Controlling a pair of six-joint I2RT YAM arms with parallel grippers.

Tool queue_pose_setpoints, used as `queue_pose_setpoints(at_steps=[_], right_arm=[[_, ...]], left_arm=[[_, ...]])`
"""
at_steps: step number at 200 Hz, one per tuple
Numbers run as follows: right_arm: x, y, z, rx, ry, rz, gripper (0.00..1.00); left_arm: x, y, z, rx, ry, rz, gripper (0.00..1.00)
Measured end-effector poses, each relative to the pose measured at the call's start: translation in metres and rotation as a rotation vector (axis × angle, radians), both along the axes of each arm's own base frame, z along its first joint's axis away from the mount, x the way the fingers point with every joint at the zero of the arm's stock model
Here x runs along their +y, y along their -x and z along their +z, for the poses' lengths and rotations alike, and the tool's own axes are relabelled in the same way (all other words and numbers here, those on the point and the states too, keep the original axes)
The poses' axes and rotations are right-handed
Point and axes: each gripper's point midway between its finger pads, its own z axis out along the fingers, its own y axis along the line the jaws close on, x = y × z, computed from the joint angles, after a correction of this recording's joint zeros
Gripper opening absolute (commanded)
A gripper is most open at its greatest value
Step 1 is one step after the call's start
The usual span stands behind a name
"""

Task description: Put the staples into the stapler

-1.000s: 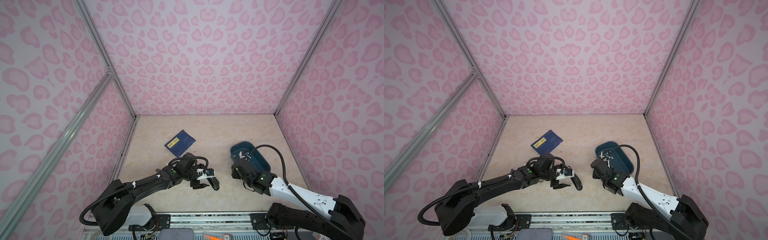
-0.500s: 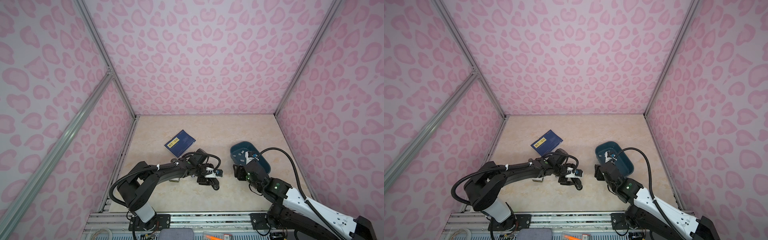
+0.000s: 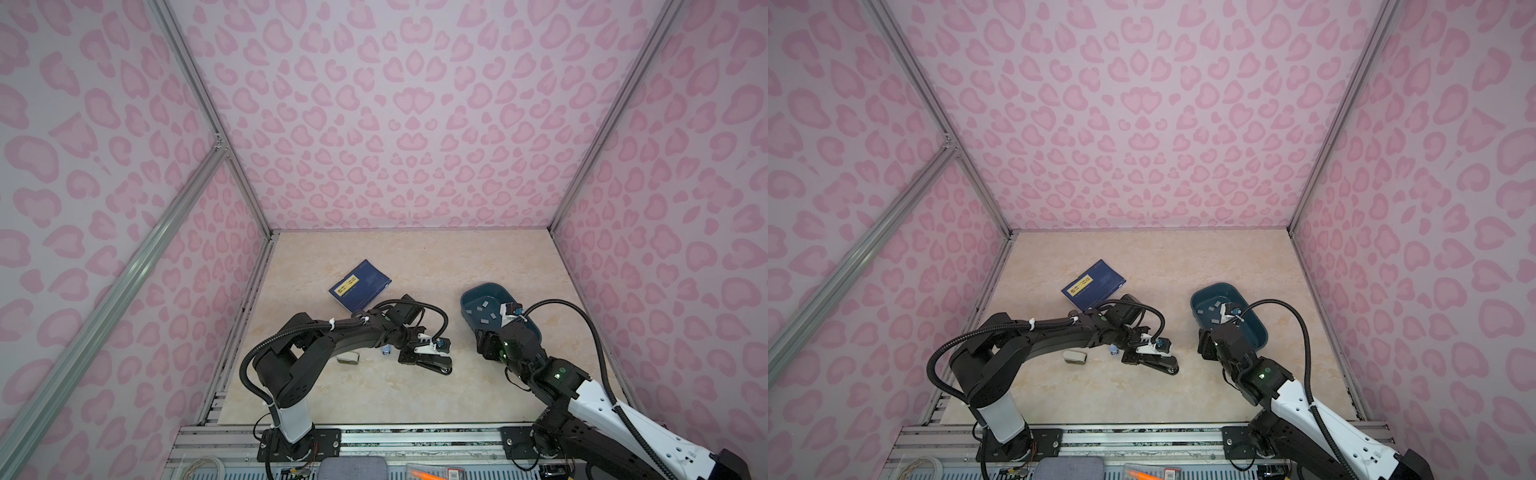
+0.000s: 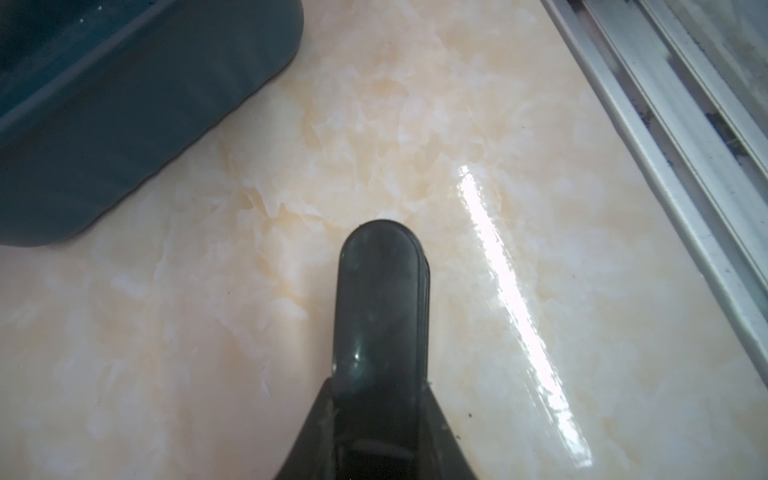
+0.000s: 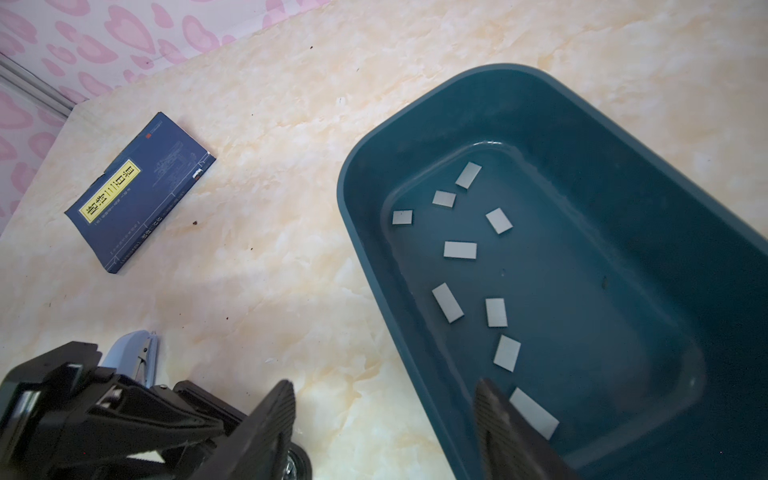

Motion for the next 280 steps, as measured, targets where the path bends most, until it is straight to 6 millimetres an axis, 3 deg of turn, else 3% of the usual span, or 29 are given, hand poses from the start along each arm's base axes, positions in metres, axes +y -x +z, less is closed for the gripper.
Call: queue_pose_setpoints(at_steps=[17, 40, 120, 181, 227, 260, 280], right_arm=[[0.000, 0.001, 0.003, -0.010, -0.013, 0.003, 0.70], [-0.002, 0.003, 0.004, -0.019, -0.024, 0.003, 0.71], [-0.005, 0.006, 0.001, -0.013, -0.030, 0.003, 0.72], [-0.009, 0.007, 0.000, -0.018, -0.039, -0.007, 0.73], [-0.008, 0.008, -0.005, -0.004, -0.044, 0.003, 0.73], [-0.001, 0.010, -0.010, 0.011, -0.062, 0.030, 0.71], [0.008, 0.011, -0.009, 0.012, -0.101, 0.063, 0.71]], left_arm=[[-0.001, 0.002, 0.001, 0.014, -0.001, -0.005, 0.43], [-0.001, 0.007, 0.000, 0.045, -0.023, -0.013, 0.48], [-0.016, 0.013, -0.007, 0.073, -0.098, -0.044, 0.50], [-0.018, 0.007, -0.014, 0.070, -0.138, -0.024, 0.37], [-0.022, 0.004, -0.012, 0.065, -0.139, -0.026, 0.04], [-0.019, 0.004, -0.007, 0.060, -0.146, -0.026, 0.04], [-0.017, -0.001, 0.012, 0.025, -0.129, 0.003, 0.04]])
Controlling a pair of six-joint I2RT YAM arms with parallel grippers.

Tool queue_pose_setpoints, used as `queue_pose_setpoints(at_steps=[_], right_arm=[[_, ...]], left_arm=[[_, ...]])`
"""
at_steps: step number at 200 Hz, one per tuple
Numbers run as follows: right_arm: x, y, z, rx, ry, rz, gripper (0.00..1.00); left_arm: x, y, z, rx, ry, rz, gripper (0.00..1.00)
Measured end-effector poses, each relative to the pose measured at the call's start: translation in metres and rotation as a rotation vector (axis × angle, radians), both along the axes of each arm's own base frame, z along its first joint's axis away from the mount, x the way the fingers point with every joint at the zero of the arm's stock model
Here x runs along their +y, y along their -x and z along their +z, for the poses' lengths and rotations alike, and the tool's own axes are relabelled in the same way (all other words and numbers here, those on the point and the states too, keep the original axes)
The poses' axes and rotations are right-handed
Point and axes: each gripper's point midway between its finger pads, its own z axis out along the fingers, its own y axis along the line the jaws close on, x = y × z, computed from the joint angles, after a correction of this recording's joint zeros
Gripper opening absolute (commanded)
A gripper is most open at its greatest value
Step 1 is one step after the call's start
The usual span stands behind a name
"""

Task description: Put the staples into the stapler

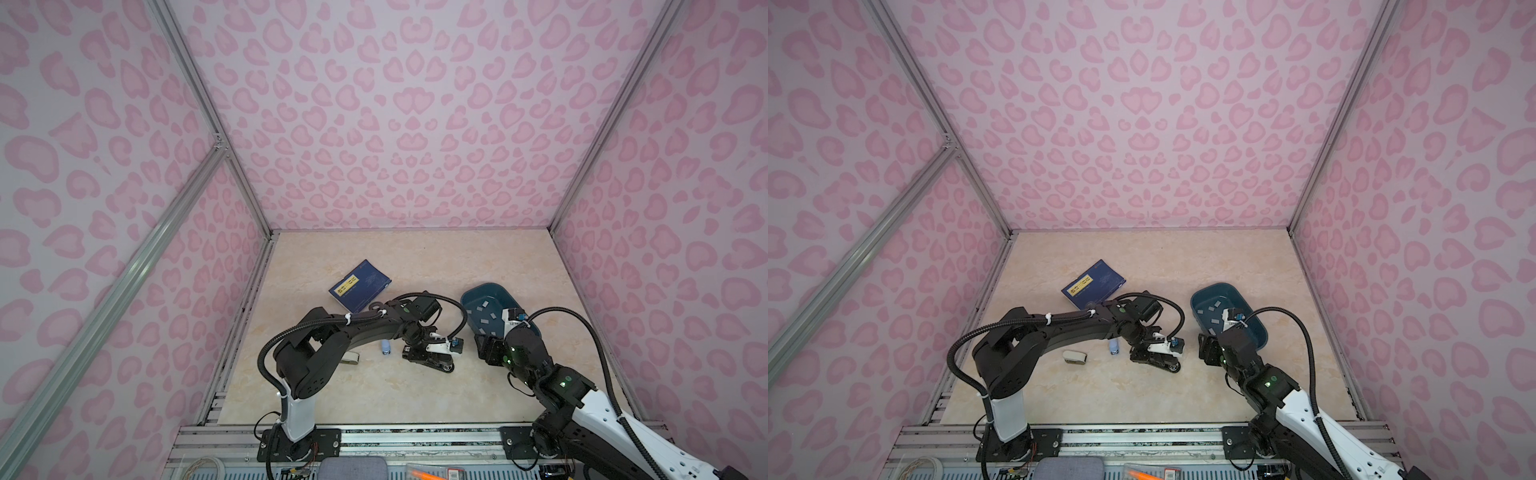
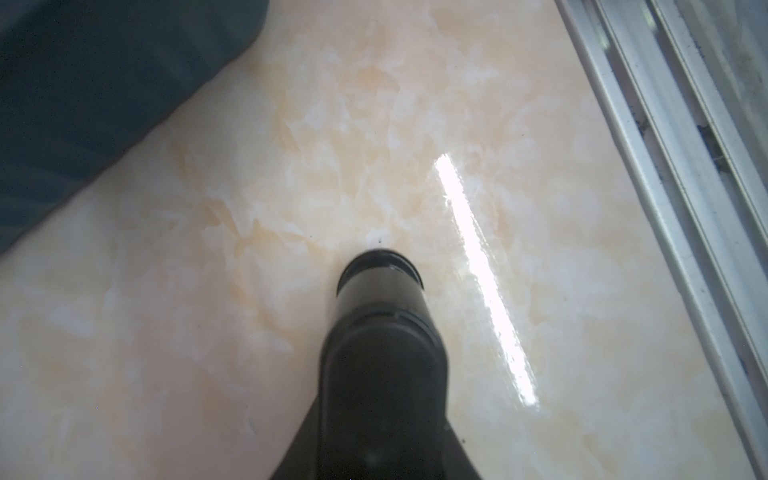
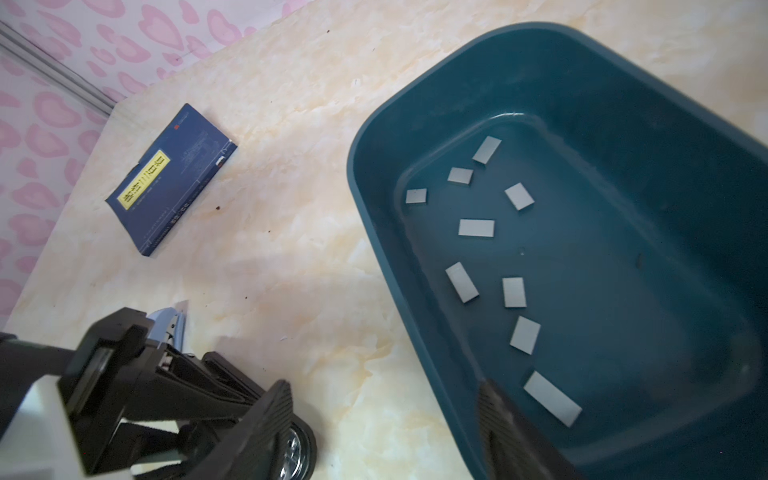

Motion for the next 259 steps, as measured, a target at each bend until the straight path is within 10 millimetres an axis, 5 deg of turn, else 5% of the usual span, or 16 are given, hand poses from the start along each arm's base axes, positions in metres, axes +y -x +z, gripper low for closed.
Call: queue_pose_setpoints(at_steps=[44, 88, 166, 204, 259], right_arm=[[0.031, 0.004, 0.010, -0.021, -0.119, 0.107, 0.71], [0.067, 0.008, 0.023, -0.034, -0.186, 0.216, 0.66], [0.095, -0.006, 0.014, 0.002, -0.253, 0.226, 0.28], [0.098, 0.002, -0.009, 0.086, -0.265, 0.234, 0.39], [0.097, 0.002, 0.018, 0.019, -0.347, 0.232, 0.45]], left_arm=[[0.010, -0.025, 0.059, -0.064, 0.111, 0.152, 0.04], [0.017, -0.019, 0.083, -0.073, 0.167, 0.203, 0.04], [0.031, -0.026, 0.103, -0.073, 0.221, 0.285, 0.04], [0.023, -0.026, 0.125, -0.069, 0.315, 0.268, 0.04], [0.026, -0.031, 0.124, -0.067, 0.324, 0.276, 0.04]])
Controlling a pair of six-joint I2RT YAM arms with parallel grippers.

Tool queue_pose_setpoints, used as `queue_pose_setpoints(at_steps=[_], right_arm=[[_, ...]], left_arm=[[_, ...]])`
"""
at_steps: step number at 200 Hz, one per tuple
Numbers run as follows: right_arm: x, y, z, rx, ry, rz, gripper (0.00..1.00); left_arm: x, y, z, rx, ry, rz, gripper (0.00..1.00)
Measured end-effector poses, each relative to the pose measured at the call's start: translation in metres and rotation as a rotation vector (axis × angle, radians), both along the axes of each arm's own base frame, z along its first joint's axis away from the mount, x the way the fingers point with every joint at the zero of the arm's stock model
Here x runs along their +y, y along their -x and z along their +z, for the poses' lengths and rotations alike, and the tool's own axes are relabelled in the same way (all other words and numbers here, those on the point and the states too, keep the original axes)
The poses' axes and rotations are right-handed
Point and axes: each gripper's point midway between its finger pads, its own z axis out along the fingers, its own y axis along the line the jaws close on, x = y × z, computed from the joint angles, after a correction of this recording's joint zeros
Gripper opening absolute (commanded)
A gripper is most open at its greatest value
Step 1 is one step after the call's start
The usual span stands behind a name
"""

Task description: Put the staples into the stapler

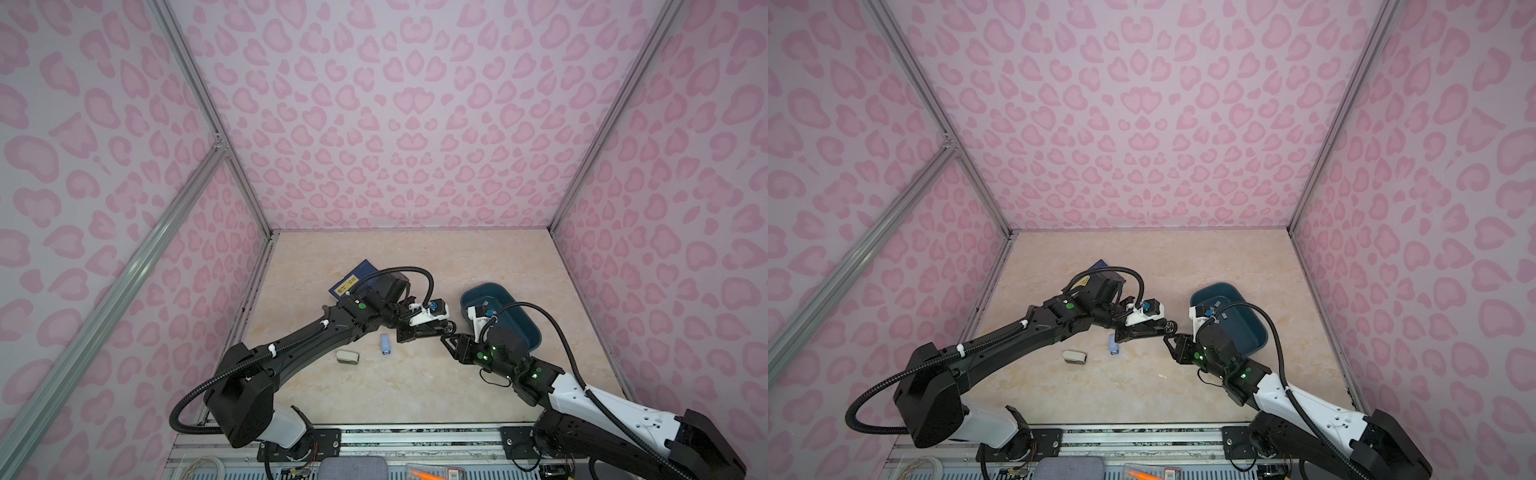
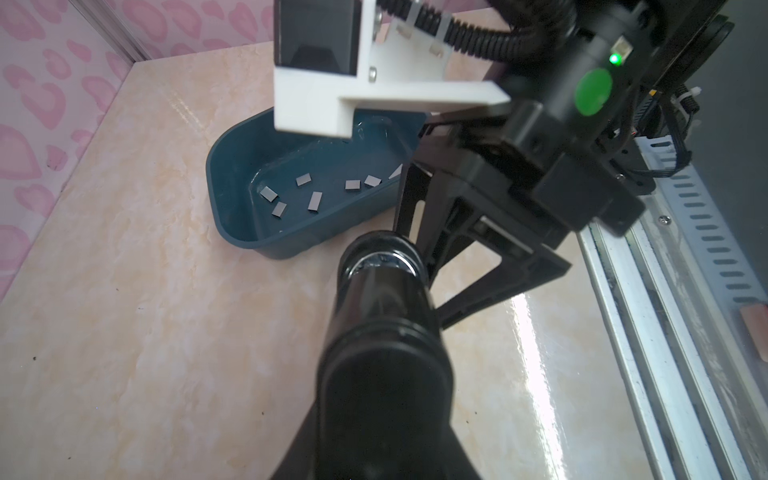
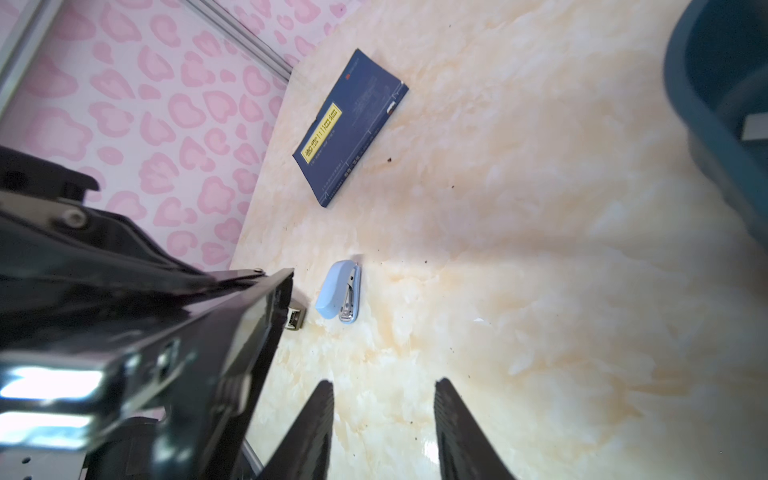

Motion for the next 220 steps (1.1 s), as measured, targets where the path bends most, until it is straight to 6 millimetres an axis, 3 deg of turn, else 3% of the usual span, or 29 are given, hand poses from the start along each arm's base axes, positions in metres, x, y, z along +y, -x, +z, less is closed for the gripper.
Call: queue_pose_setpoints(at_steps=[30, 60, 95, 121, 176, 220], right_arm=[[-0.019, 0.000, 0.012, -0.045, -0.039, -0.064, 0.48], [-0.022, 0.006, 0.035, -0.108, -0.100, -0.056, 0.55], [-0.018, 0.011, 0.050, -0.142, -0.142, -0.028, 0.53], [-0.008, 0.005, 0.053, -0.132, -0.143, -0.013, 0.45], [0.014, -0.009, 0.033, -0.042, -0.120, 0.013, 0.28], [0.026, -0.009, 0.035, -0.016, -0.170, 0.044, 0.15]], left_arm=[[0.005, -0.004, -0.004, 0.003, -0.007, 0.016, 0.04], [0.006, -0.006, -0.004, 0.001, -0.009, 0.021, 0.04], [0.005, -0.003, -0.005, 0.001, -0.008, 0.008, 0.04], [0.006, 0.000, -0.009, 0.007, -0.012, -0.004, 0.04], [0.005, 0.003, -0.007, 0.007, -0.001, -0.024, 0.04], [0.003, 0.001, -0.003, -0.006, 0.005, -0.026, 0.04]])
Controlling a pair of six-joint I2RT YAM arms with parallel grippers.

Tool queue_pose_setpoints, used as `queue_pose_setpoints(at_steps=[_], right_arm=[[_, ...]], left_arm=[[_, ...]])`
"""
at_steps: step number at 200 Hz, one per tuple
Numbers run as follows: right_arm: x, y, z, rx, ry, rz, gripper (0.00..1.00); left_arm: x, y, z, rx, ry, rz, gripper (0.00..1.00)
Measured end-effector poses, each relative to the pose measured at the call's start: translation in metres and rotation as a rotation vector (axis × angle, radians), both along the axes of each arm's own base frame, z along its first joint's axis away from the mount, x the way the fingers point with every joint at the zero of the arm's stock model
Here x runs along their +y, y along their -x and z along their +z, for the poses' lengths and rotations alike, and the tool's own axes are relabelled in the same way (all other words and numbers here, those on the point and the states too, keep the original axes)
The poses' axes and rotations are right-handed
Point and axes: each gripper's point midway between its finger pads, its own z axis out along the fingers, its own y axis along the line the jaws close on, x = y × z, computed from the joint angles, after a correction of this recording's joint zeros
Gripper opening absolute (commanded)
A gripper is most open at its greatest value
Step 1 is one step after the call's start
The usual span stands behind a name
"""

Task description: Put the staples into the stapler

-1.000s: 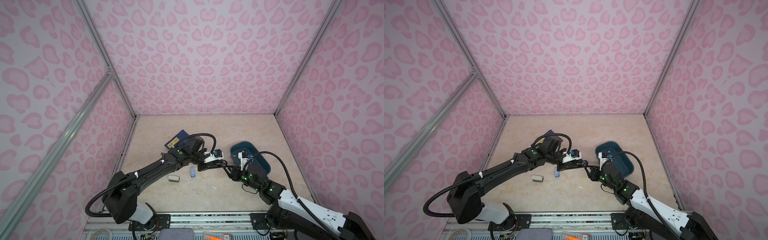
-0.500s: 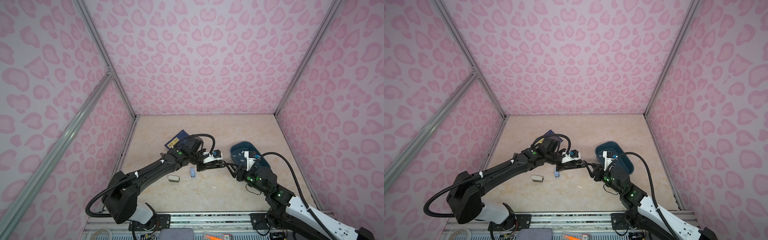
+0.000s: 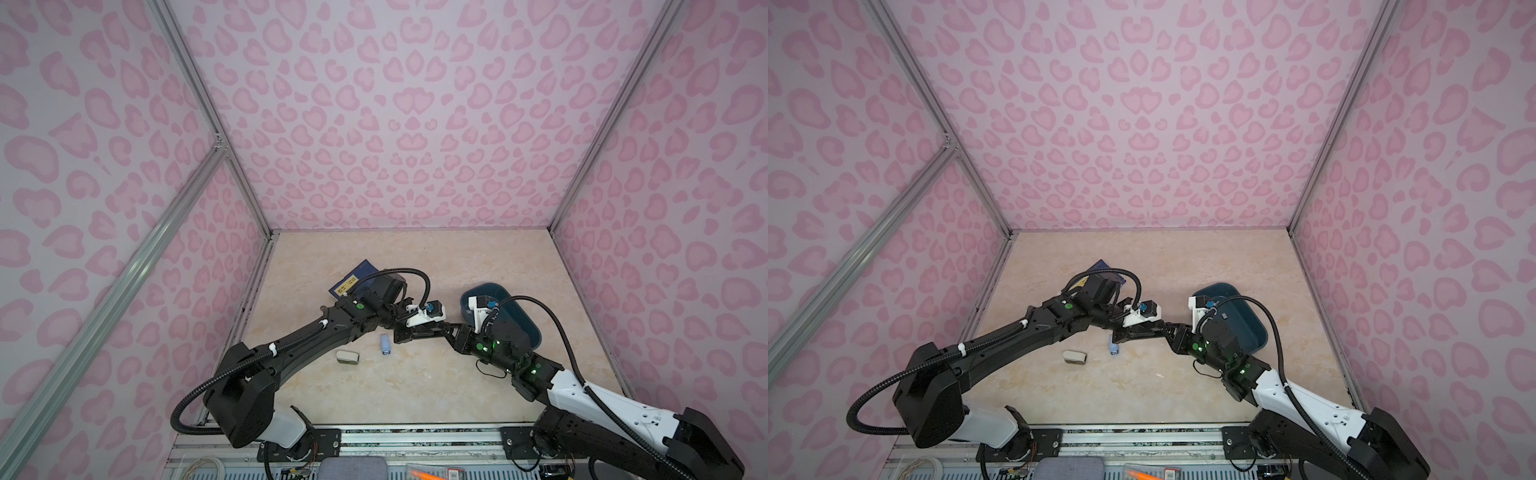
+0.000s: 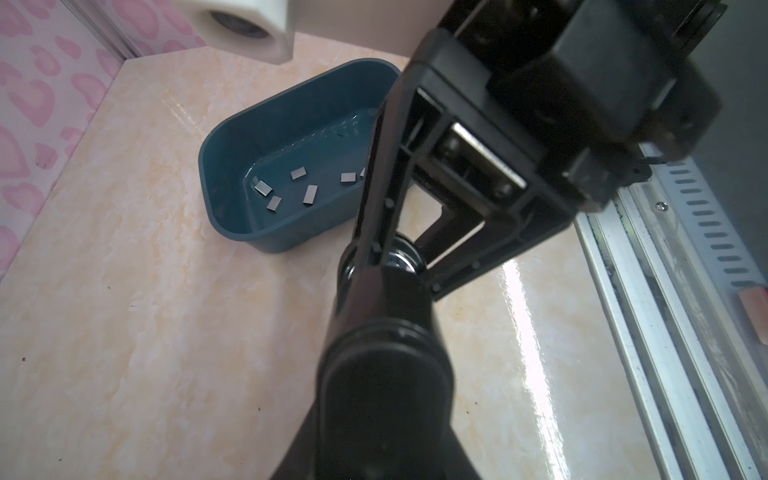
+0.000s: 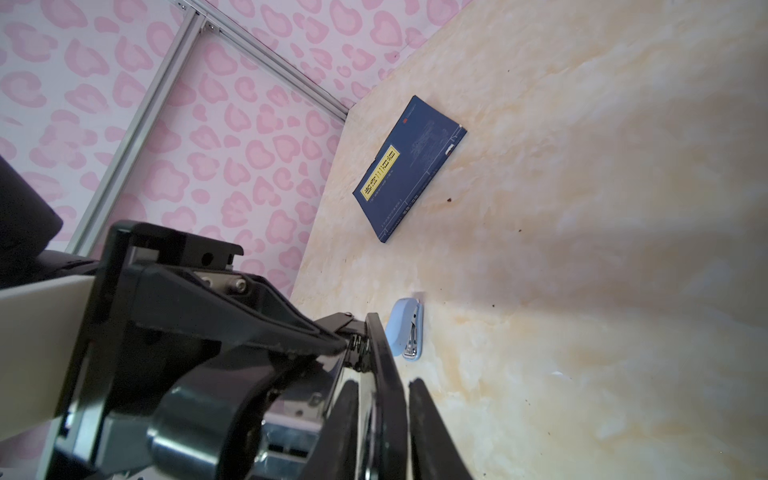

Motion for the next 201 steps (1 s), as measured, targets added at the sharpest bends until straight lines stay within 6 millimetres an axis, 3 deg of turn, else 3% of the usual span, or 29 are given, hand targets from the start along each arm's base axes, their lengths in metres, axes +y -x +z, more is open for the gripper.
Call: queue_pose_setpoints(at_steps=[24, 79, 97, 135, 201], right_arm=[[0.000, -0.002, 0.006, 0.011, -0.044, -0.014, 0.00], [-0.011, -0.002, 0.002, 0.026, -0.080, -0.042, 0.00], [-0.020, -0.006, -0.006, 0.046, -0.076, -0.076, 0.00], [-0.019, -0.004, -0.005, 0.034, -0.101, -0.068, 0.00], [-0.025, 0.008, 0.001, 0.011, -0.114, -0.048, 0.00]], left_arm=[[-0.001, -0.003, 0.001, -0.017, -0.004, -0.001, 0.04], [-0.001, 0.001, 0.008, -0.019, 0.028, -0.028, 0.04], [0.009, -0.001, 0.015, -0.041, 0.038, -0.014, 0.04], [0.024, 0.004, 0.029, -0.037, 0.087, -0.012, 0.04], [0.034, 0.015, 0.029, -0.048, 0.154, -0.028, 0.04]])
